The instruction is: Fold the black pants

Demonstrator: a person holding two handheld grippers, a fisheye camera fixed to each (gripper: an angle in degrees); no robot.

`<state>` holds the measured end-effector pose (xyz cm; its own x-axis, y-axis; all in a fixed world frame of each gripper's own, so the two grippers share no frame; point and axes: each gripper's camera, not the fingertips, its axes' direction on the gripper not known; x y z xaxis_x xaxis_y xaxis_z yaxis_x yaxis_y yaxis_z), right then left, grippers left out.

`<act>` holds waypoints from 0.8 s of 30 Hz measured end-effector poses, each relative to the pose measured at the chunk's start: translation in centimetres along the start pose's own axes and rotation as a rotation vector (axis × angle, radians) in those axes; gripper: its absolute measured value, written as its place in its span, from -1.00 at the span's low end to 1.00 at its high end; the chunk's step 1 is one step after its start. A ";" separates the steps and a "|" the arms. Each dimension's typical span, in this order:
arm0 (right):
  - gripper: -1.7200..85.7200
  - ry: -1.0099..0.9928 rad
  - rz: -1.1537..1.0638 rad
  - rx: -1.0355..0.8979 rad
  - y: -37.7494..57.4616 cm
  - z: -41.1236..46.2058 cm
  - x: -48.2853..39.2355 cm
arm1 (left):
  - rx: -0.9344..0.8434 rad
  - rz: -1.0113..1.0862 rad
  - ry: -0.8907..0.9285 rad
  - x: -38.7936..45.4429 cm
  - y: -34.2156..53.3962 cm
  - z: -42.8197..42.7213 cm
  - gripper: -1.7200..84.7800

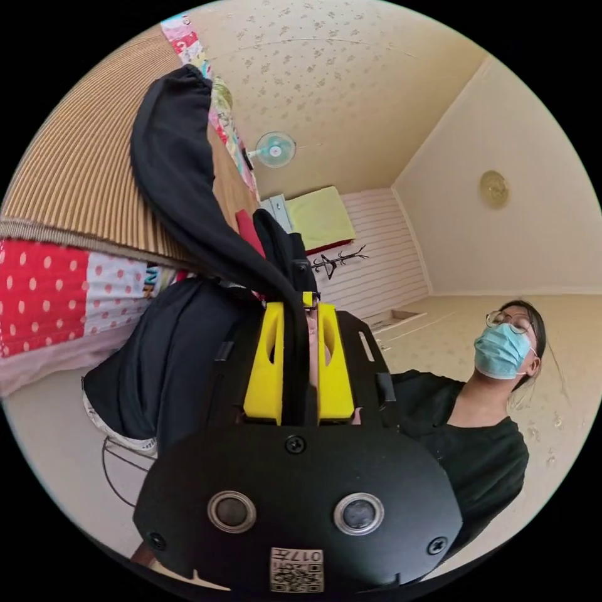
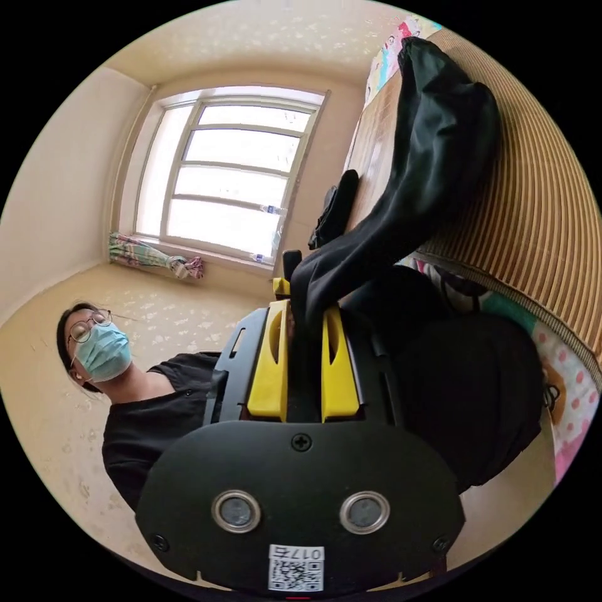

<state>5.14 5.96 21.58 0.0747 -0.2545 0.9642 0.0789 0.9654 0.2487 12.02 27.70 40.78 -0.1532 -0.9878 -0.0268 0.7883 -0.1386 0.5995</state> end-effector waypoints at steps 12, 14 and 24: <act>-0.89 0.090 -0.509 0.108 -2.4 1.1 -31.0 | 0.002 0.623 -0.196 32.3 0.3 4.2 -0.85; -0.93 0.153 -0.648 0.123 -1.5 2.3 -39.4 | 0.013 0.741 -0.207 38.5 1.9 5.1 -0.85; -0.96 0.232 -1.109 0.179 3.4 8.2 -65.6 | 0.173 1.208 -0.163 64.6 11.2 8.3 -0.86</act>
<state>-7.61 26.41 -40.05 0.2358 -0.9567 0.1707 0.0746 0.1929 0.9784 5.98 -37.07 52.39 0.5374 -0.4531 0.7113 0.3879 0.8817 0.2687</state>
